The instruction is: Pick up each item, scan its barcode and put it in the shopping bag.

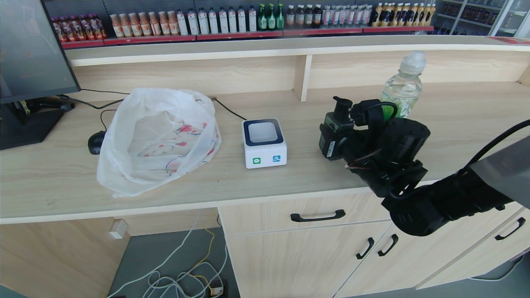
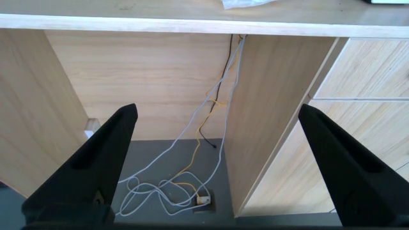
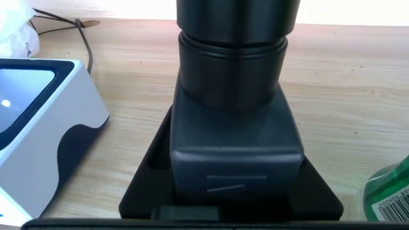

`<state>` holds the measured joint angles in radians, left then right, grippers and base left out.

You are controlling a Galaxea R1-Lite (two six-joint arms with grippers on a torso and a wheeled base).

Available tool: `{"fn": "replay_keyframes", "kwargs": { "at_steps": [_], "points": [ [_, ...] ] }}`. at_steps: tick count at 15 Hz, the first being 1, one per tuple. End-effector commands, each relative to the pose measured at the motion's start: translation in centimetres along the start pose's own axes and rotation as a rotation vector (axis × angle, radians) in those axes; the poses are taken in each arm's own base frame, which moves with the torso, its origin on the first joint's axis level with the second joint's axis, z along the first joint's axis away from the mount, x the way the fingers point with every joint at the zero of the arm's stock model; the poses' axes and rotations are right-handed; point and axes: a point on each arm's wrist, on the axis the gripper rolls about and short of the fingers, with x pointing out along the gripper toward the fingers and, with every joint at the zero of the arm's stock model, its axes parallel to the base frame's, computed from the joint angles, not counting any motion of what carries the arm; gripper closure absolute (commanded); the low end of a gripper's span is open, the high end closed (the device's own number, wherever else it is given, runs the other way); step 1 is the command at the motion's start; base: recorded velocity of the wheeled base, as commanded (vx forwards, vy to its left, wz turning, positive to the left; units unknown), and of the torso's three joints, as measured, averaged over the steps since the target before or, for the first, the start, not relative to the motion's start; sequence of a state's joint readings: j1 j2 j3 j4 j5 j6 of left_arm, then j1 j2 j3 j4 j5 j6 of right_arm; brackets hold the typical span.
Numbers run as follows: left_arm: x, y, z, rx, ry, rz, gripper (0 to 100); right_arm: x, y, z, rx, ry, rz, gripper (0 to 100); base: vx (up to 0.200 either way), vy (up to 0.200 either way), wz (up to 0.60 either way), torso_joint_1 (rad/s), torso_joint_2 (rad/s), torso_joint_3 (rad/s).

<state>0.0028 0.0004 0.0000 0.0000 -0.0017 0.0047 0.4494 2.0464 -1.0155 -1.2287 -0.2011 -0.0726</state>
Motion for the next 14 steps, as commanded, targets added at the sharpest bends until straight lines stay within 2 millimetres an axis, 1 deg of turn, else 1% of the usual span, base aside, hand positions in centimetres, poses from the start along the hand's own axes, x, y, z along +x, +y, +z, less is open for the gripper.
{"fn": "replay_keyframes", "kwargs": {
  "at_steps": [1, 4, 5, 6, 7, 9, 11, 12, 13, 14],
  "points": [
    [0.0, 0.0, 0.0, 0.000, 0.000, 0.000, 0, -0.7, -0.1, 1.1, 0.023, -0.017, -0.015, 100, 0.000, 0.000, 0.00, 0.000, 0.00, 0.000],
    [0.0, 0.0, 0.0, 0.000, 0.000, 0.000, 0, -1.7, -0.4, 1.9, 0.047, -0.030, -0.021, 100, 0.000, 0.000, 0.00, 0.000, 0.00, 0.000],
    [0.0, 0.0, 0.0, 0.000, 0.000, 0.000, 0, -2.5, -0.2, 2.5, 0.050, -0.035, -0.011, 100, 0.000, 0.000, 0.00, 0.000, 0.00, 0.000],
    [0.0, 0.0, 0.0, 0.000, 0.000, 0.000, 0, -2.8, -0.1, 2.7, 0.051, -0.036, -0.008, 100, 0.000, 0.000, 0.00, 0.000, 0.00, 0.000],
    [0.0, 0.0, 0.0, 0.000, 0.000, 0.000, 0, -3.9, 0.0, 3.1, 0.054, -0.033, 0.002, 100, 0.000, 0.000, 0.00, 0.000, 0.00, 0.000],
    [0.0, 0.0, 0.0, 0.000, 0.000, 0.000, 0, -5.2, 0.4, 3.4, 0.063, -0.021, 0.024, 100, 0.000, 0.000, 0.00, 0.000, 0.00, 0.000],
    [0.0, 0.0, 0.0, 0.000, 0.000, 0.000, 0, -7.1, 1.6, 4.3, 0.083, -0.026, 0.075, 100, 0.000, 0.000, 0.00, 0.000, 0.00, 0.000],
    [0.0, 0.0, 0.0, 0.000, 0.000, 0.000, 0, -7.7, 1.8, 4.3, 0.083, -0.018, 0.087, 100, 0.000, 0.000, 0.00, 0.000, 0.00, 0.000],
    [0.0, 0.0, 0.0, 0.000, 0.000, 0.000, 0, -9.1, 2.4, 4.2, 0.085, 0.001, 0.119, 100, 0.000, 0.000, 0.00, 0.000, 0.00, 0.000],
    [0.0, 0.0, 0.0, 0.000, 0.000, 0.000, 0, -10.2, 2.5, 4.2, 0.089, 0.016, 0.136, 100, 0.000, 0.000, 0.00, 0.000, 0.00, 0.000]
  ]
}}
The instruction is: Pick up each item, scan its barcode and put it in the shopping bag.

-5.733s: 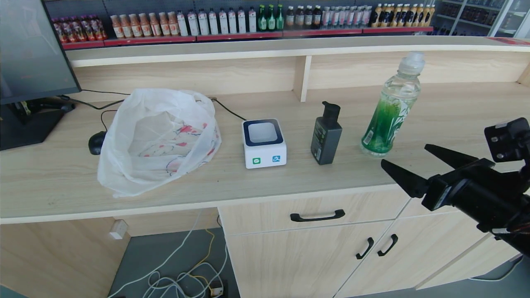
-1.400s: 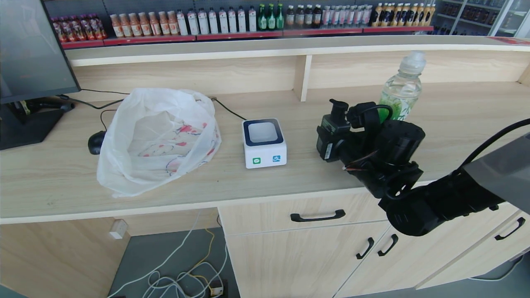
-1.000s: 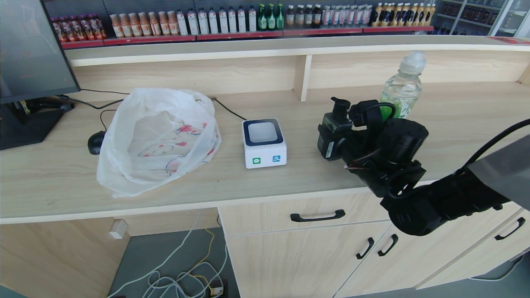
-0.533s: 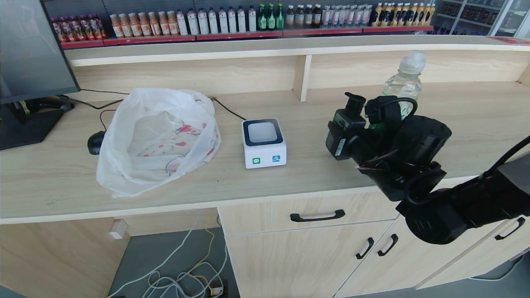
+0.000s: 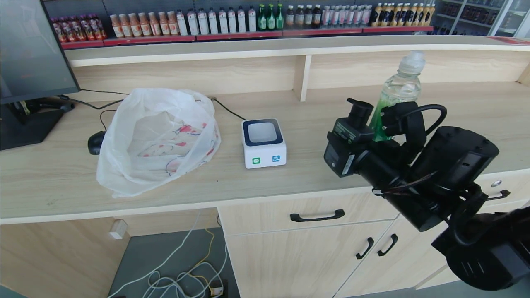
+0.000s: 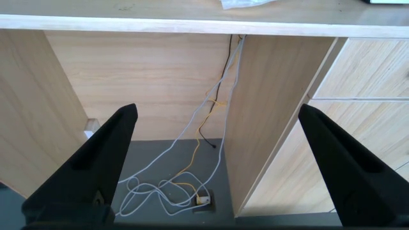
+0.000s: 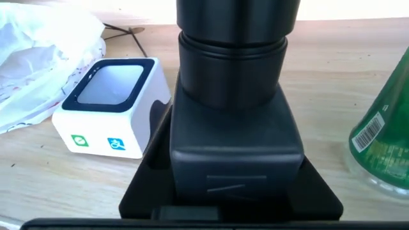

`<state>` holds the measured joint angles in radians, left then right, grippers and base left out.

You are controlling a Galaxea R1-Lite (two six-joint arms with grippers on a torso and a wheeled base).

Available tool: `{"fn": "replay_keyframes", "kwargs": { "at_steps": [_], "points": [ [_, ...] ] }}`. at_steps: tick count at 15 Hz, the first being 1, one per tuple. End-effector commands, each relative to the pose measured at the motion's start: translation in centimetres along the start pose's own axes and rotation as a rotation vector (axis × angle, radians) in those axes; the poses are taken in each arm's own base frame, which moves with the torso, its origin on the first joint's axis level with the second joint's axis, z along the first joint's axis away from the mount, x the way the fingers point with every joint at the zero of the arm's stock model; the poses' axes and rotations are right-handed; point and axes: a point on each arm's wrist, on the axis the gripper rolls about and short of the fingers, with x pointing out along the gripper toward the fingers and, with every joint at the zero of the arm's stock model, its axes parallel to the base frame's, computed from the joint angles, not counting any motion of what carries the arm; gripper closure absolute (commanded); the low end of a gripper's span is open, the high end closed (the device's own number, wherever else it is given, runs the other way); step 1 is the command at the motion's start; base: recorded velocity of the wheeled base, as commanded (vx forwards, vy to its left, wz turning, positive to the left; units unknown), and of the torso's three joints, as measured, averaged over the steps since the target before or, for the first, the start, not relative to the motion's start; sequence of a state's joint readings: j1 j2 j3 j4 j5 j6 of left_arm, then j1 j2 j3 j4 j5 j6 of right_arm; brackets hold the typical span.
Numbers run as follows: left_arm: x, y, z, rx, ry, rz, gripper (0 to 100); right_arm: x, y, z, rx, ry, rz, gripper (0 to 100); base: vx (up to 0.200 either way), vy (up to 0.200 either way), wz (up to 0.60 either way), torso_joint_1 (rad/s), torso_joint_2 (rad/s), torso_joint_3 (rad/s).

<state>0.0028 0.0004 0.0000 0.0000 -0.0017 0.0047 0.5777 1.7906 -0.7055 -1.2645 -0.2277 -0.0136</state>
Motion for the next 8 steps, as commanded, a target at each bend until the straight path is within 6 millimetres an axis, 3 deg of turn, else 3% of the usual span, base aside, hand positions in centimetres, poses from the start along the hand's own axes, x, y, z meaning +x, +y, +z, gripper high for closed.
{"fn": "replay_keyframes", "kwargs": {
  "at_steps": [1, 4, 8],
  "points": [
    [0.0, 0.0, 0.0, 0.000, 0.000, 0.000, 0, -3.0, 0.8, 0.7, 0.008, 0.012, 0.053, 100, 0.000, 0.000, 0.00, 0.000, 0.00, 0.000],
    [0.0, 0.0, 0.0, 0.000, 0.000, 0.000, 0, -5.4, 0.9, 1.1, 0.012, 0.020, 0.083, 100, 0.000, 0.000, 0.00, 0.000, 0.00, 0.000],
    [0.0, 0.0, 0.0, 0.000, 0.000, 0.000, 0, -7.0, 1.4, 1.8, 0.021, 0.011, 0.119, 100, 0.000, 0.000, 0.00, 0.000, 0.00, 0.000]
  ]
}}
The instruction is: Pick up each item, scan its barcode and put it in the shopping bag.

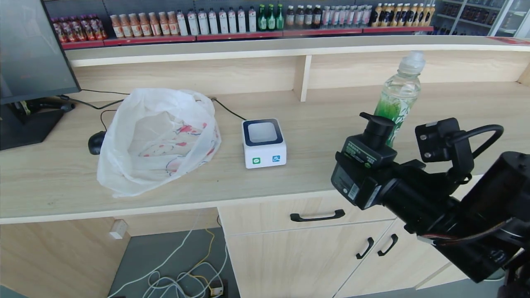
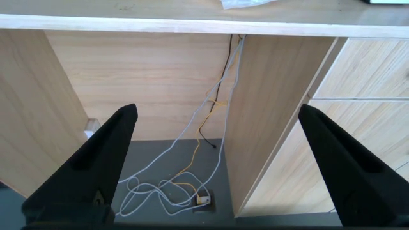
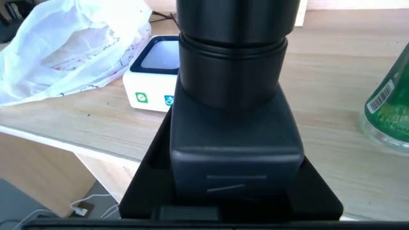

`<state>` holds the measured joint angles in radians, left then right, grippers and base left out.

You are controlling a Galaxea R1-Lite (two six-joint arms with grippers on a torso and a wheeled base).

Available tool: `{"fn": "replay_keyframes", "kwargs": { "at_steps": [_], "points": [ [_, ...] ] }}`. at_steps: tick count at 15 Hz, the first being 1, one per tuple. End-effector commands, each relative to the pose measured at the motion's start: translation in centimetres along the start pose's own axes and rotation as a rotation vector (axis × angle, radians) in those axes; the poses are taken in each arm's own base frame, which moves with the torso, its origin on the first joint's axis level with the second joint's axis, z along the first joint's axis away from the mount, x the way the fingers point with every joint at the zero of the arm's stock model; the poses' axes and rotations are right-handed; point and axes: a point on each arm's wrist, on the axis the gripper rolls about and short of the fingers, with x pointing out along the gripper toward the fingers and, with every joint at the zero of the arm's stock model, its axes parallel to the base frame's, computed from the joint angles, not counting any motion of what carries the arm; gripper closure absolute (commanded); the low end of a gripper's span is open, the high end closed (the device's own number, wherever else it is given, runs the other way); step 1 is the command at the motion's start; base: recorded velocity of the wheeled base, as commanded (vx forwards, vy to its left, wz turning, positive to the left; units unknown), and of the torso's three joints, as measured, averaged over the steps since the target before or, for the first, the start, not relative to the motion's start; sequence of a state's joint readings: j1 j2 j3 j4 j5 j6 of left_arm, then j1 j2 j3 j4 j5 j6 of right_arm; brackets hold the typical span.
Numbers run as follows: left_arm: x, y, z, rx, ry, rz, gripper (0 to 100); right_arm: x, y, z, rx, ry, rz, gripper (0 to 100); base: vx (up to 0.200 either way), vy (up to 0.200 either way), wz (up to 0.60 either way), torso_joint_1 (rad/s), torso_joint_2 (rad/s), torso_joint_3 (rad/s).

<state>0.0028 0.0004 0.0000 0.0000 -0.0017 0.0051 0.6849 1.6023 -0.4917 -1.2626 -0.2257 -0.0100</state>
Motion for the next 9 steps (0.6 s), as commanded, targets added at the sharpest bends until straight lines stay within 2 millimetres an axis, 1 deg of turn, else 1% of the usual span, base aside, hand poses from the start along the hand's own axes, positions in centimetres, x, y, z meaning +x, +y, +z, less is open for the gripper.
{"fn": "replay_keyframes", "kwargs": {
  "at_steps": [1, 5, 6, 9],
  "points": [
    [0.0, 0.0, 0.0, 0.001, 0.000, 0.000, 0, -1.3, 0.3, 0.4, 0.003, -0.008, 0.022, 100, 0.000, 0.000, 0.00, 0.000, 0.00, 0.000],
    [0.0, 0.0, 0.0, -0.001, 0.000, 0.000, 0, -2.4, 0.7, 0.1, 0.003, 0.009, 0.051, 100, 0.000, 0.000, 0.00, 0.000, 0.00, 0.000],
    [0.0, 0.0, 0.0, 0.001, 0.000, 0.000, 0, -3.1, 1.2, 0.1, 0.005, 0.015, 0.082, 100, 0.000, 0.000, 0.00, 0.000, 0.00, 0.000],
    [0.0, 0.0, 0.0, -0.001, 0.000, 0.000, 0, -3.8, 2.1, -0.2, 0.006, 0.029, 0.131, 100, 0.000, 0.000, 0.00, 0.000, 0.00, 0.000]
  ]
}}
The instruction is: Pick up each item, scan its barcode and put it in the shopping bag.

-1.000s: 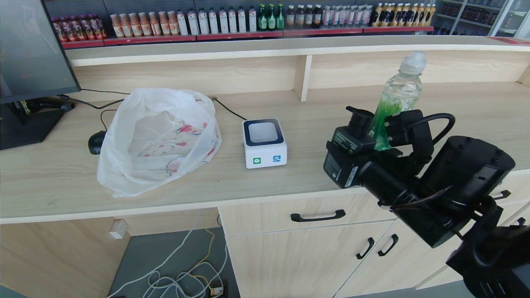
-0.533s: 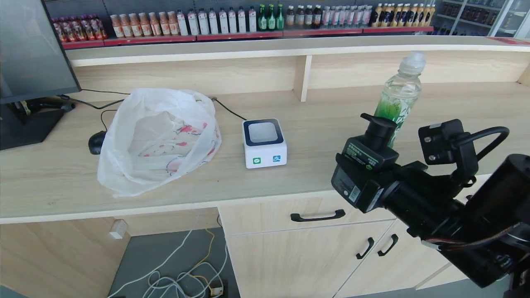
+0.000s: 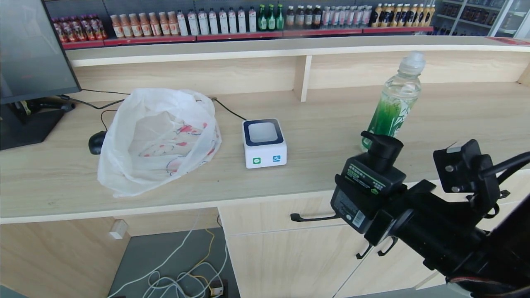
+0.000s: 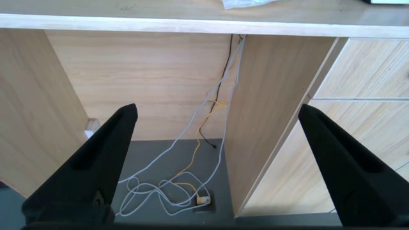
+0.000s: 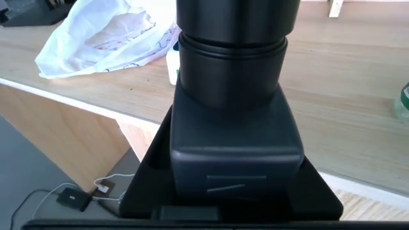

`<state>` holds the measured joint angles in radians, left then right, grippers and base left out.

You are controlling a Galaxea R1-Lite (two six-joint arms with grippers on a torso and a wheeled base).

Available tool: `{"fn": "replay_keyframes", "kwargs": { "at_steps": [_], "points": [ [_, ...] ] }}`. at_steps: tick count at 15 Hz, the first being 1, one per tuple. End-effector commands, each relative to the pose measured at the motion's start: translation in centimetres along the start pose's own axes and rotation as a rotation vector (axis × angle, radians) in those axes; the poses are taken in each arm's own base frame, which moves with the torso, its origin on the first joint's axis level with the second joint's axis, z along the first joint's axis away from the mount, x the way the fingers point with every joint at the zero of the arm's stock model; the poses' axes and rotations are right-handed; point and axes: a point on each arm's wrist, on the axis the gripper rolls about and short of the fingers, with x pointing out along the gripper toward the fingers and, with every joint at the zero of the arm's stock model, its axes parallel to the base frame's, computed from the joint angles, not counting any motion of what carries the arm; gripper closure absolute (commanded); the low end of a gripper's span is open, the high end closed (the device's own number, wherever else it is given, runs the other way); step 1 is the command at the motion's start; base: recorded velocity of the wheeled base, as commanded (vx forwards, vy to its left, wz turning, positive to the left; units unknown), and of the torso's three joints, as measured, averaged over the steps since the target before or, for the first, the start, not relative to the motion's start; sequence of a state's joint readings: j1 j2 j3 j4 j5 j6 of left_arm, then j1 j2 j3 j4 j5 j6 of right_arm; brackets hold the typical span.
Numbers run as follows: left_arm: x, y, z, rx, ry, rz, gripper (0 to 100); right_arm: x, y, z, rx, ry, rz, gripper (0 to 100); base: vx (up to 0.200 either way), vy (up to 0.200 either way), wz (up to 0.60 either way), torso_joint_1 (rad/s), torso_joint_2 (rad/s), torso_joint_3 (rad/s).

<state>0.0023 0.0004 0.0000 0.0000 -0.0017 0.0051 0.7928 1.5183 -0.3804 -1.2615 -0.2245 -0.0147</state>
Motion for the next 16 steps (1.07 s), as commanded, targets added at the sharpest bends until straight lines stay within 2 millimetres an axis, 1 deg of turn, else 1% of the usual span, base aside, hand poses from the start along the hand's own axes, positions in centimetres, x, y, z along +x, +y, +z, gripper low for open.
{"fn": "replay_keyframes", "kwargs": {
  "at_steps": [1, 2, 3, 4, 5, 7, 10, 12, 13, 16],
  "points": [
    [0.0, 0.0, 0.0, -0.001, 0.000, 0.001, 0, -0.3, 0.6, 0.1, 0.004, -0.003, 0.028, 100, 0.000, 0.000, 0.00, 0.000, 0.00, 0.000],
    [0.0, 0.0, 0.0, -0.001, 0.000, 0.001, 0, -0.2, 0.8, 0.3, 0.007, -0.014, 0.037, 100, 0.000, 0.000, 0.00, 0.000, 0.00, 0.000],
    [0.0, 0.0, 0.0, -0.001, 0.000, 0.001, 0, -0.2, 0.9, 0.3, 0.008, -0.009, 0.046, 100, 0.000, 0.000, 0.00, 0.000, 0.00, 0.000],
    [0.0, 0.0, 0.0, -0.001, 0.000, 0.001, 0, -0.5, 0.8, -0.2, 0.008, 0.012, 0.047, 100, 0.000, 0.000, 0.00, 0.000, 0.00, 0.000],
    [0.0, 0.0, 0.0, -0.001, 0.000, 0.001, 0, -0.4, 0.9, -0.2, 0.022, 0.011, 0.059, 100, 0.000, 0.000, 0.00, 0.000, 0.00, 0.000],
    [0.0, 0.0, 0.0, -0.001, 0.000, 0.001, 0, 0.1, 1.2, 0.5, 0.055, -0.018, 0.126, 100, 0.000, 0.000, 0.00, 0.000, 0.00, 0.000],
    [0.0, 0.0, 0.0, -0.001, 0.000, 0.001, 0, 0.5, 1.5, 1.2, 0.114, -0.046, 0.140, 100, 0.000, 0.000, 0.00, 0.000, 0.00, 0.000],
    [0.0, 0.0, 0.0, -0.001, 0.000, 0.001, 0, 0.7, 1.8, 1.8, 0.209, -0.059, 0.160, 100, 0.000, 0.000, 0.00, 0.000, 0.00, 0.000],
    [0.0, 0.0, 0.0, 0.001, 0.000, 0.001, 0, 0.9, 1.9, 2.0, 0.221, -0.067, 0.181, 100, 0.000, 0.000, 0.00, 0.000, 0.00, 0.000],
    [0.0, 0.0, 0.0, -0.001, 0.000, 0.001, 0, 1.2, 2.2, 2.0, 0.250, -0.059, 0.242, 100, 0.000, 0.000, 0.00, 0.000, 0.00, 0.000]
  ]
}}
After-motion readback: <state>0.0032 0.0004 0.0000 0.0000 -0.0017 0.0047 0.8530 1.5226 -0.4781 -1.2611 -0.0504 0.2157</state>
